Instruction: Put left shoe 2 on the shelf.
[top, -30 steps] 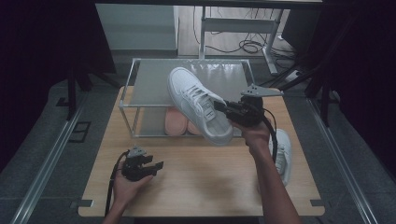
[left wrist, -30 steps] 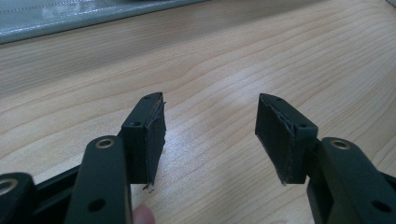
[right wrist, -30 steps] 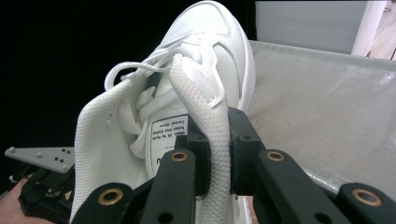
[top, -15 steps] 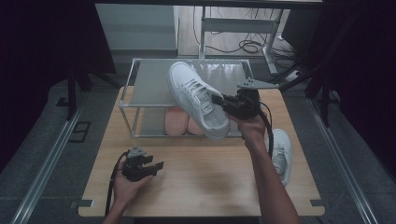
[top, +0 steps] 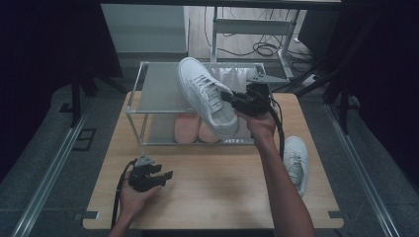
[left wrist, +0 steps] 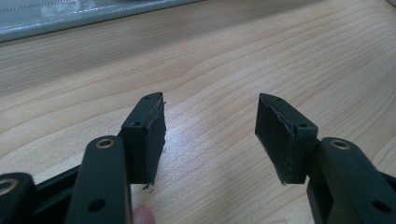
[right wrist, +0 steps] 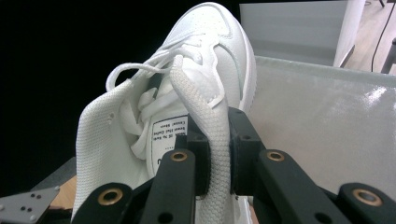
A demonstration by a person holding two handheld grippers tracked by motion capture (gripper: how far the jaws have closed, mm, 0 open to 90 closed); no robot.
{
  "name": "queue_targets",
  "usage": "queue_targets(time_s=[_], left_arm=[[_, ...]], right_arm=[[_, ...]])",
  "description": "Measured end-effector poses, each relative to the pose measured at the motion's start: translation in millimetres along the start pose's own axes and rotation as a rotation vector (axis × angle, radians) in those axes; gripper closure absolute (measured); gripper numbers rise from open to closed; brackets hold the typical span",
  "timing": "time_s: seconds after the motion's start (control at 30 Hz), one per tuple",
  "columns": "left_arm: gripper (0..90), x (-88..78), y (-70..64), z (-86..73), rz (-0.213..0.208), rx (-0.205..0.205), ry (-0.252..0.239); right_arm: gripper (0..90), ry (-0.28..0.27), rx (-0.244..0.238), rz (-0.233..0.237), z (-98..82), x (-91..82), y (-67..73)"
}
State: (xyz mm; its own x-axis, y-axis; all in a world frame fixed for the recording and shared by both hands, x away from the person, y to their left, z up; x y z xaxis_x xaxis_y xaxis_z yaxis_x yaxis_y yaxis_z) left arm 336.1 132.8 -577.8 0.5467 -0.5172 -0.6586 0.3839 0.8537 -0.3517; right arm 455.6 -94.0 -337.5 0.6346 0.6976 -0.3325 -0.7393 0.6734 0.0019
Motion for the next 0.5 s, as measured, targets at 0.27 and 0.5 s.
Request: queue_targets(time_s=[0.27, 0.5], left_arm=[[43.2, -1.1, -0.1, 0.6, -0.002, 0.0, -0.005], [43.1, -2.1, 1.5, 1.3, -0.001, 0.001, -0.009]], right_arm=[[81.4, 0.007, 0.027, -0.027, 9.1, 13.1, -9.0], [81.3, 0.008, 0.038, -0.04, 14.9, 21.1, -17.6]])
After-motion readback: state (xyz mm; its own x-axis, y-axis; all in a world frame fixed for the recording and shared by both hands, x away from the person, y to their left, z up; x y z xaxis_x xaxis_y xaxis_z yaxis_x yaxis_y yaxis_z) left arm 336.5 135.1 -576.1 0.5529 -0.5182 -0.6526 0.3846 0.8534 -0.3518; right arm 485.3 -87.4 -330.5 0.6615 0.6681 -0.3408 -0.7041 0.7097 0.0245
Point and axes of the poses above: each handheld gripper's, and its own axes: x roughly forward along the jaws, z roughly out of its top, y roughly to its left, the point moved 9 cm from there along x, roughly forward along the jaws, and after that the axes turned 11 degrees about -x, right-handed, at the moved point
